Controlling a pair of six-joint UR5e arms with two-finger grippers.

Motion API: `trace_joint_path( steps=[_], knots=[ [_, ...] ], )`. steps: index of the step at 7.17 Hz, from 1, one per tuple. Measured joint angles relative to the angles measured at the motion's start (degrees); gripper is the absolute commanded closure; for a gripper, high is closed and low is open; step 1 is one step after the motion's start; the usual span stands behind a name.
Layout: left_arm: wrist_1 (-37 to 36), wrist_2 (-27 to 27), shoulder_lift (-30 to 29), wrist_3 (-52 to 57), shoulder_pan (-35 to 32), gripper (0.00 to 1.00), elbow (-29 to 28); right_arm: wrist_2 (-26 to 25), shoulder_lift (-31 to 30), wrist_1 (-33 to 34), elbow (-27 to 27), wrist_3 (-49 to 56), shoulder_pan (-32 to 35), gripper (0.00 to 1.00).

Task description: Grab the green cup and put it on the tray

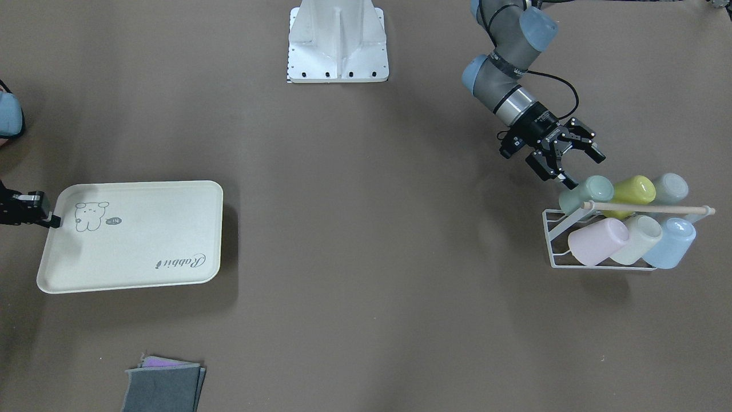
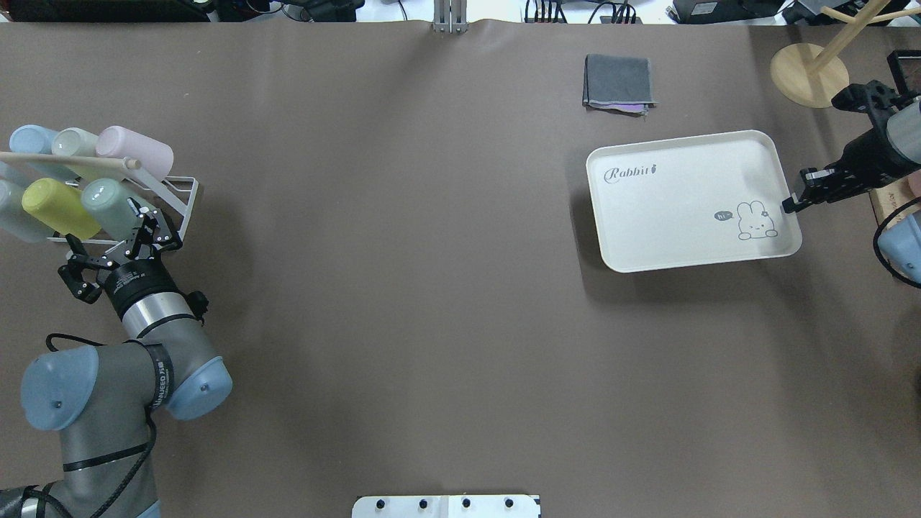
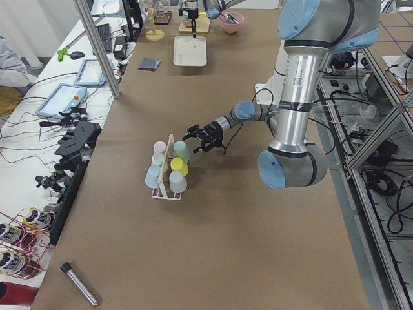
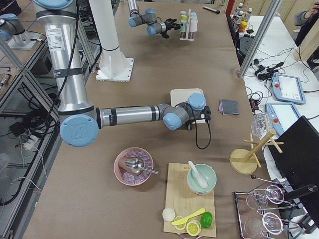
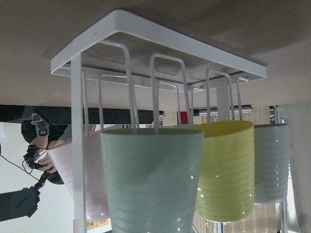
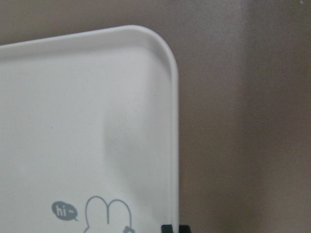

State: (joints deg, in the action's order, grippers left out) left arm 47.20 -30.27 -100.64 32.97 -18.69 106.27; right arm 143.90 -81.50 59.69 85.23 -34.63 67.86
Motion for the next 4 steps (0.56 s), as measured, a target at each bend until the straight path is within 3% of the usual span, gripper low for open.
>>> trace_joint_path(
  steps=[2, 4],
  knots=[
    [-0.3, 1.9, -0.1, -0.9, 0.1, 0.03, -1.8, 2.5, 2.3, -1.8, -0.4, -1.5, 1.9, 1.0],
    [-0.3, 4.2, -0.3, -1.0, 0.2, 0.03, -3.2, 4.4, 9.1, -2.4, -3.7, -7.1, 1.7, 1.0]
  ],
)
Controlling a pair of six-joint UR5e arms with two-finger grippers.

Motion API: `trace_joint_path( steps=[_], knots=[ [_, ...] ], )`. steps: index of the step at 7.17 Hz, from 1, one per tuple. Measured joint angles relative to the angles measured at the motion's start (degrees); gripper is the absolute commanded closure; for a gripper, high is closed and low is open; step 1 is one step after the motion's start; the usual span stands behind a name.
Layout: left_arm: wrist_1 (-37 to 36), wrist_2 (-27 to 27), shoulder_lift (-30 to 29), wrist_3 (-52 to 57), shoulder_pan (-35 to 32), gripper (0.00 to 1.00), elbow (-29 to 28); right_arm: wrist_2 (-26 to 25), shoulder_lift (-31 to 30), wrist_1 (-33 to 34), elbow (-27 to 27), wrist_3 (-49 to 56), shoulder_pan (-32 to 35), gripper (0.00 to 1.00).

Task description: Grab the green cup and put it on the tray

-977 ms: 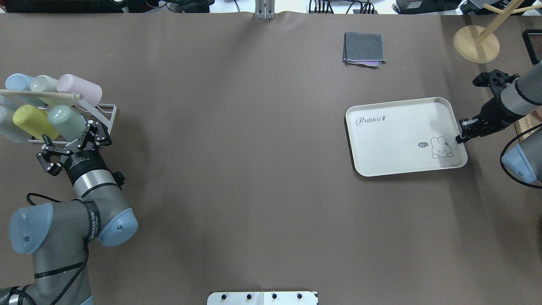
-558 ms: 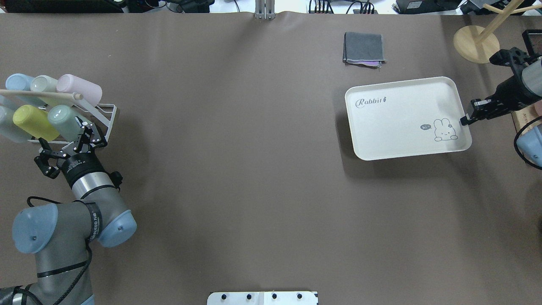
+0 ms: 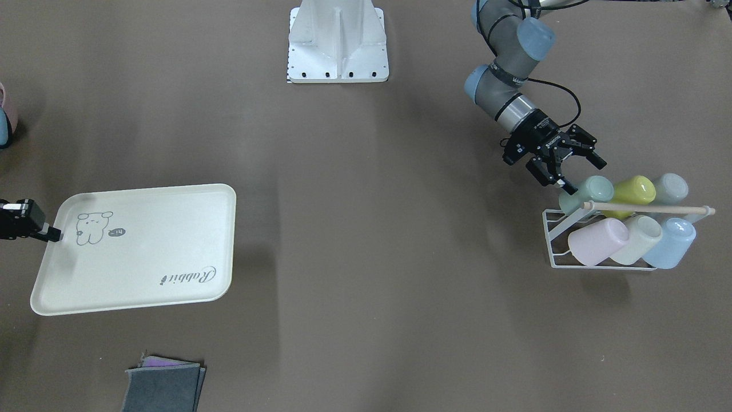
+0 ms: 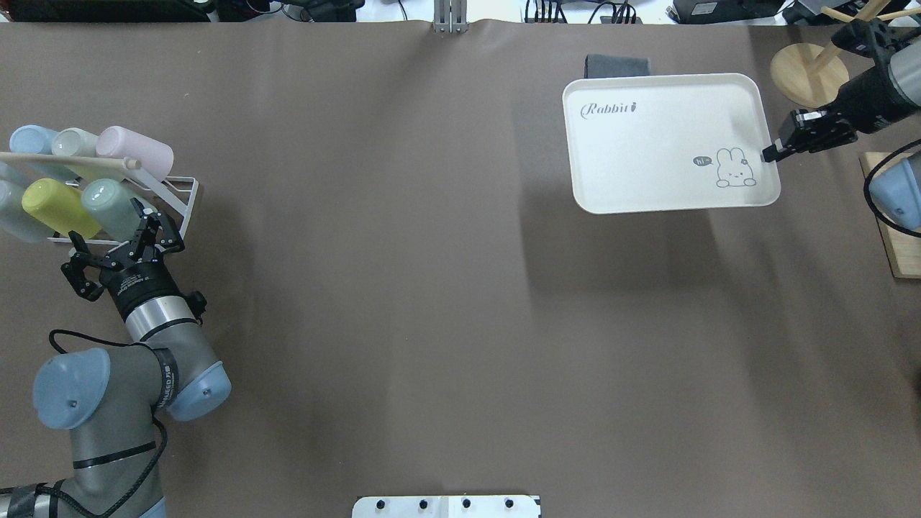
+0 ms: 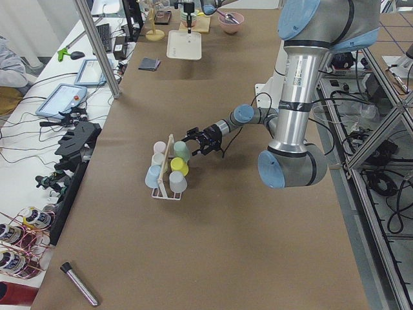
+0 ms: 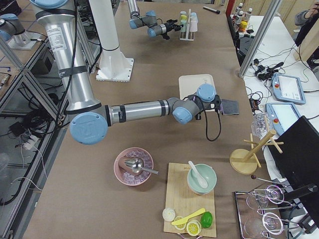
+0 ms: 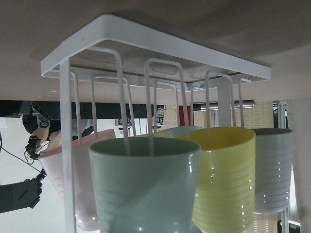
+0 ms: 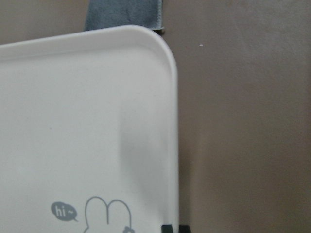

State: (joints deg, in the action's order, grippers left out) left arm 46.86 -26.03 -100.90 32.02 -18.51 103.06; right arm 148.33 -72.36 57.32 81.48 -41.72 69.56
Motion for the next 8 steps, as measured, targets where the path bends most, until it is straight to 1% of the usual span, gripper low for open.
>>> trace_joint_path(
  steps=[1, 2, 4, 5, 6, 8],
  knots=[
    [0.0, 1.3, -0.1, 0.0, 0.0, 0.03, -0.9, 0.1, 3.9, -0.1, -2.2, -3.7, -1.2, 1.0],
    [-0.1, 2.4, -0.1, 0.1, 0.0, 0.03, -1.6, -0.9, 7.1, -0.4, -3.8, -7.0, -3.5, 1.0],
    [-0.1, 4.3, -0.3, -0.1, -0.1, 0.05, -2.3, -4.9, 11.5, -1.2, -5.1, -11.4, -9.5, 1.0],
    [-0.1, 5.2, -0.3, -0.1, -0.1, 0.08, -2.6, -6.2, 13.2, -1.3, -5.1, -13.5, -12.7, 1.0],
    [-0.1, 6.0, -0.3, -0.2, -0.1, 0.1, -3.1, -8.3, 14.4, -2.1, -4.8, -16.7, -16.3, 1.0],
    [-0.9, 6.9, -0.3, -2.2, -0.2, 0.11, -3.8, -13.8, 15.0, -6.6, -4.9, -23.5, -22.0, 1.0]
  ],
)
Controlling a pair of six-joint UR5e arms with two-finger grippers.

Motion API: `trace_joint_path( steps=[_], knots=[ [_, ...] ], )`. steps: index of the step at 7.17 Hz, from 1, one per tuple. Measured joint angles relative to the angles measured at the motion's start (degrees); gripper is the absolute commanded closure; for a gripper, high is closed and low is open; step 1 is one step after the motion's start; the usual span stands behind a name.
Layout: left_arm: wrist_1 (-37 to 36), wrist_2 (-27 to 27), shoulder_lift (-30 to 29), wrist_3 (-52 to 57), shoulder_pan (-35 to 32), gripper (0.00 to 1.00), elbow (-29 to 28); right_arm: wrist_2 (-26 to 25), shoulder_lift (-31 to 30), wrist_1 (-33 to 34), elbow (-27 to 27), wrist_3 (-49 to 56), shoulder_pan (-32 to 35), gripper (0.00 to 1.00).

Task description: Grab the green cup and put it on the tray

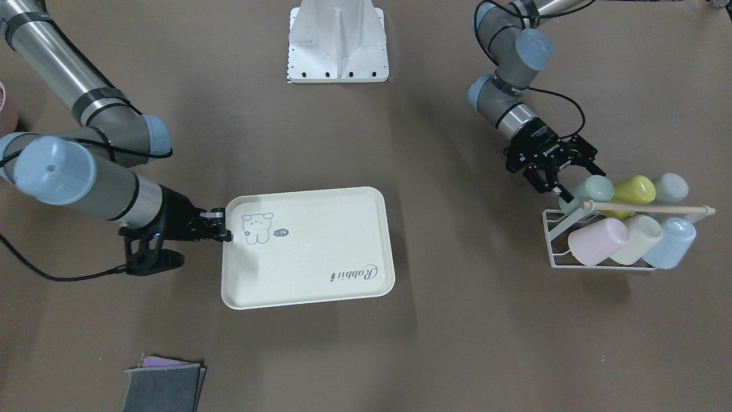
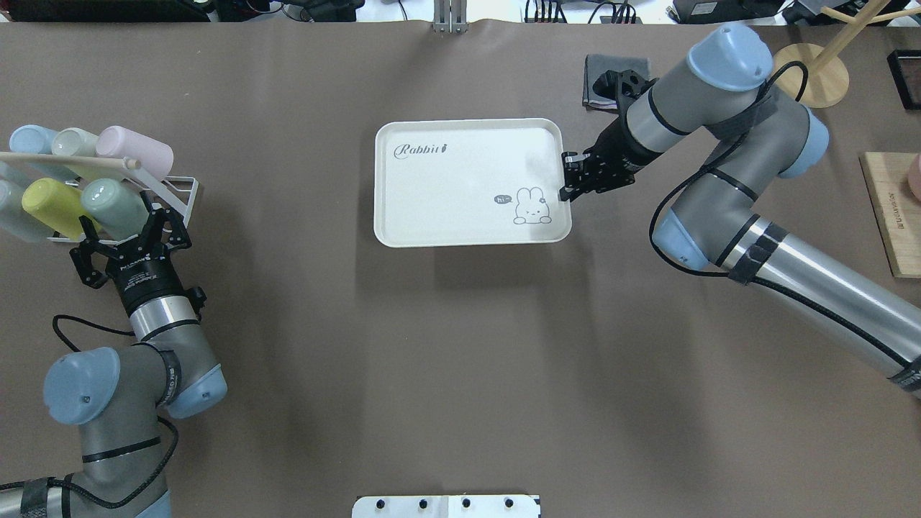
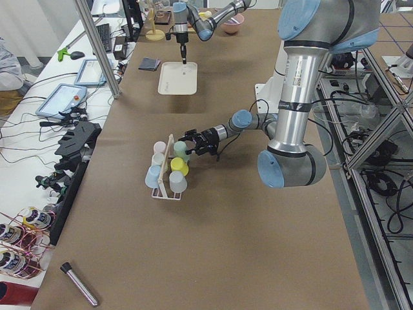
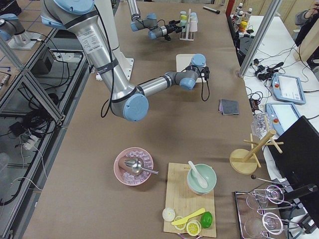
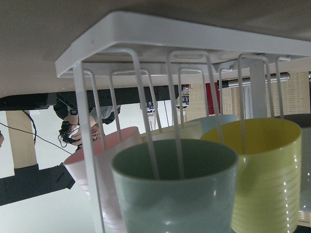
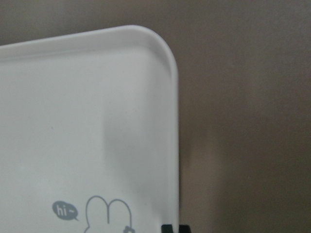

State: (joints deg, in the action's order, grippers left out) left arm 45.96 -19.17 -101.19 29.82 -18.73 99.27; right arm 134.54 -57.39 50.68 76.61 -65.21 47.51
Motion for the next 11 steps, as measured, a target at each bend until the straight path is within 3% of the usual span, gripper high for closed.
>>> trace_joint_path(
  steps=[3, 4, 8, 9, 11],
  knots=[
    [-3.7, 1.6, 0.0, -5.6, -0.1, 0.1, -0.5, -2.2, -0.2, -1.7, -0.7, -2.3, -3.1, 1.0],
    [-4.1, 2.1, 0.0, -6.1, -0.1, 0.05, -0.8, -2.5, -0.3, -1.8, -0.8, -2.4, -3.7, 1.0],
    [-4.2, 3.5, -0.2, -6.4, -0.3, 0.07, -1.9, -2.8, -0.4, -1.8, -1.6, -2.5, -4.8, 1.0],
    [-4.2, 3.5, -0.2, -6.4, -0.3, 0.13, -2.0, -2.8, -0.3, -1.8, -1.7, -2.5, -4.8, 1.0],
    [-4.2, 3.5, -0.2, -6.5, -0.4, 0.49, -2.2, -2.8, 0.0, -1.8, -2.0, -2.5, -5.0, 1.0]
  ],
)
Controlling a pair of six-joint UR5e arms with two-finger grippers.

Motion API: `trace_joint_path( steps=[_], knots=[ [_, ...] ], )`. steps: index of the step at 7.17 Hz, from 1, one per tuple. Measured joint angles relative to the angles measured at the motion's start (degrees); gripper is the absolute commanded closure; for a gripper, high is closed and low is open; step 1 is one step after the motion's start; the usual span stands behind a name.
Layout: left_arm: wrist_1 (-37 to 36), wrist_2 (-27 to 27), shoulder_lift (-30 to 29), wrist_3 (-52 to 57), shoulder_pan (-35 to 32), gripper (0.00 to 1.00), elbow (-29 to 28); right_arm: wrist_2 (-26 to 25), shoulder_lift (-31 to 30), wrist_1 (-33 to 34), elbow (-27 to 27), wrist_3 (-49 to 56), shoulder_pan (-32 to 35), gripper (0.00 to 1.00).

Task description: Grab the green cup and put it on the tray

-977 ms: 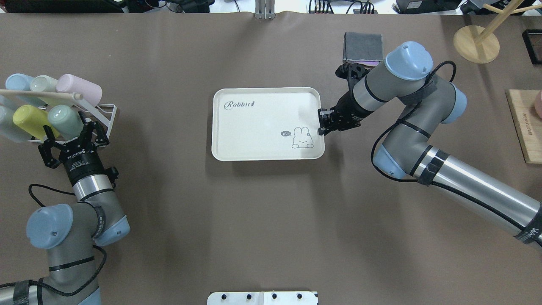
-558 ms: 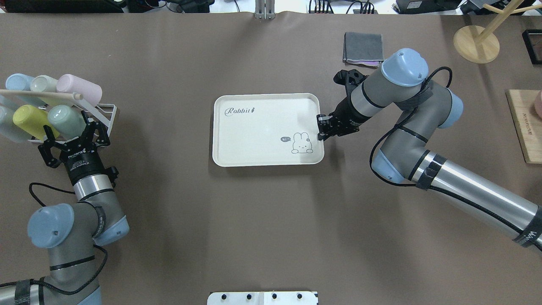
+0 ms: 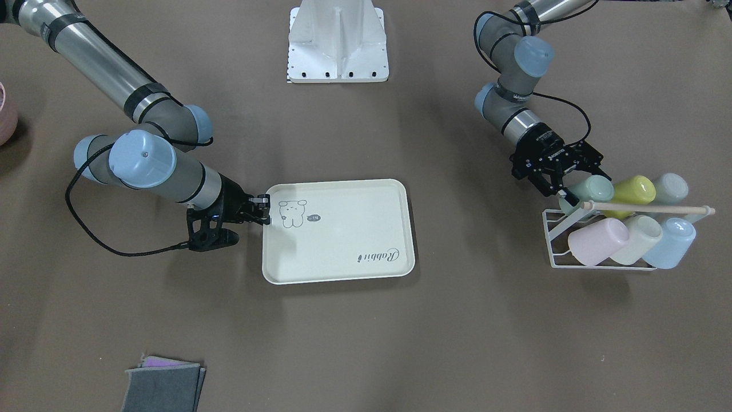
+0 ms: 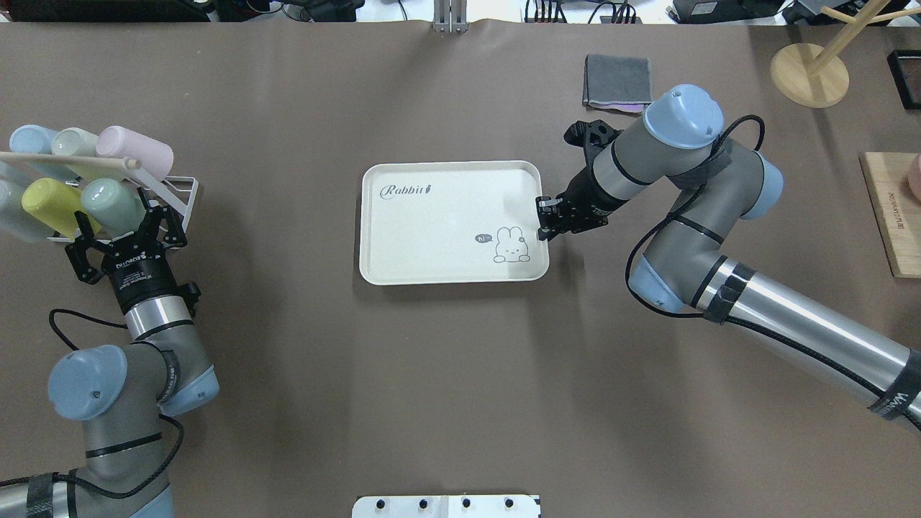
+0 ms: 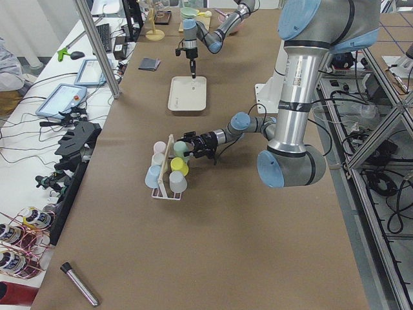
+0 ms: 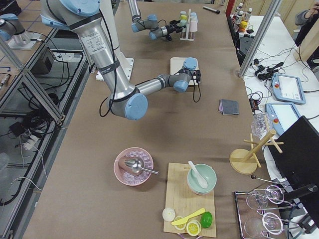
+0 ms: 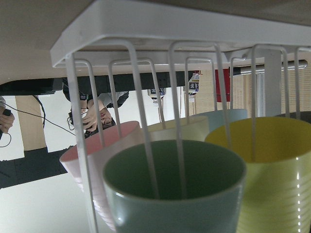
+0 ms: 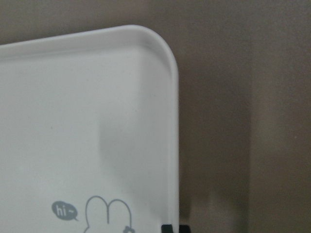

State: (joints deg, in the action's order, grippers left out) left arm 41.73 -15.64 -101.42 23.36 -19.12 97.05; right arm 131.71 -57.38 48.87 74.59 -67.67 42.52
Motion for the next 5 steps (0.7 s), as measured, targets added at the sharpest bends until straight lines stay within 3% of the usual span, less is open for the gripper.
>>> trace_joint_path(
  steps=[1, 2, 5],
  knots=[
    [0.0, 0.0, 0.0, 0.0, 0.0, 0.77, 0.0, 0.0, 0.0, 0.0, -0.1, 0.0, -0.1, 1.0],
    [0.0, -0.1, 0.0, -0.1, -0.1, 0.97, -0.1, 0.0, 0.1, 0.0, -0.1, 0.0, -0.2, 1.0],
    [-0.4, -0.2, 0.0, -0.6, -0.6, 1.0, 1.2, -0.1, -0.1, 0.0, -0.3, 0.0, -0.5, 1.0]
  ],
)
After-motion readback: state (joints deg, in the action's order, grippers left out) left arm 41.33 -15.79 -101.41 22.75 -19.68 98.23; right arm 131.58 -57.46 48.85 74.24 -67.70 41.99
